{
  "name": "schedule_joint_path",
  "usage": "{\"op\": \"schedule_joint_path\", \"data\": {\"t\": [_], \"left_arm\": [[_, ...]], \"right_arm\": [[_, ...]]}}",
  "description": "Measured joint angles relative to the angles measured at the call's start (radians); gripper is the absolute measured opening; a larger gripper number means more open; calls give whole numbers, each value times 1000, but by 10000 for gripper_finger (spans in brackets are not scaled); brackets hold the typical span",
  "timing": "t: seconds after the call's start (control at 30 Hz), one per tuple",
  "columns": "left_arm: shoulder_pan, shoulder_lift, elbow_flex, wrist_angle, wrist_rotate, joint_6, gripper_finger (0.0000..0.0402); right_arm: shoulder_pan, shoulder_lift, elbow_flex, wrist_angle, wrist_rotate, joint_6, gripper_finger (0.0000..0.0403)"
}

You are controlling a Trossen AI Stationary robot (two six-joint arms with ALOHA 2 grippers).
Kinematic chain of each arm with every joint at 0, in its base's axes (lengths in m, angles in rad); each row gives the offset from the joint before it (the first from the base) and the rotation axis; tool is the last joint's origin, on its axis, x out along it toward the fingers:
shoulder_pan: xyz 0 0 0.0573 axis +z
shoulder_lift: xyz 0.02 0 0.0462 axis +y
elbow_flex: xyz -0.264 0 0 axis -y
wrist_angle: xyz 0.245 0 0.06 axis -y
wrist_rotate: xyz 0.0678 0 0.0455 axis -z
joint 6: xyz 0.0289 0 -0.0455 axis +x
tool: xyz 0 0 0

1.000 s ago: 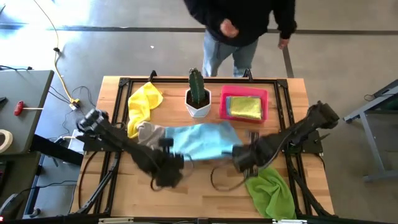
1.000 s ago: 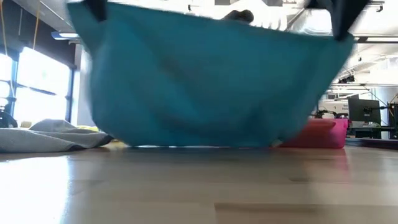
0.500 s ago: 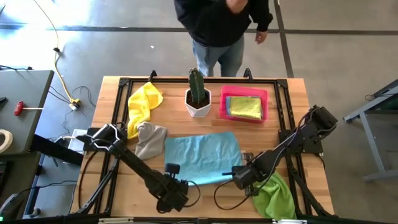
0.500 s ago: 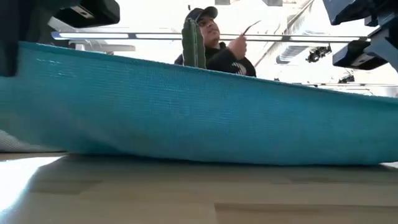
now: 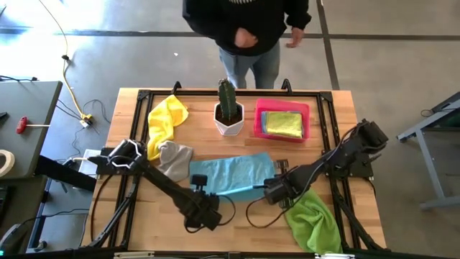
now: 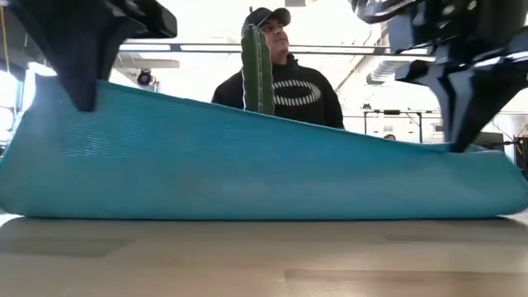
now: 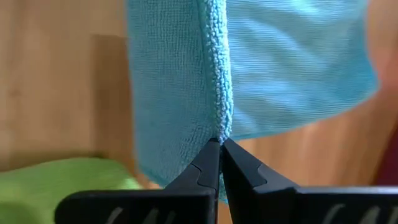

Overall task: Fold microfiber towels
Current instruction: Put the blue towel into the pink laundry bin

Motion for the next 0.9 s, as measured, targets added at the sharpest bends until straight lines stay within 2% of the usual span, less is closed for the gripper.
{"op": "schedule_joint_path", "data": {"t": [0.17, 0.9], "left_arm": [[29, 0, 0, -34, -45, 0, 0], [119, 0, 0, -96, -231, 50, 0]], "right_arm": [[-68, 0, 0, -8, 44, -75, 2], [-278, 0, -28, 24, 56, -352, 2]]}}
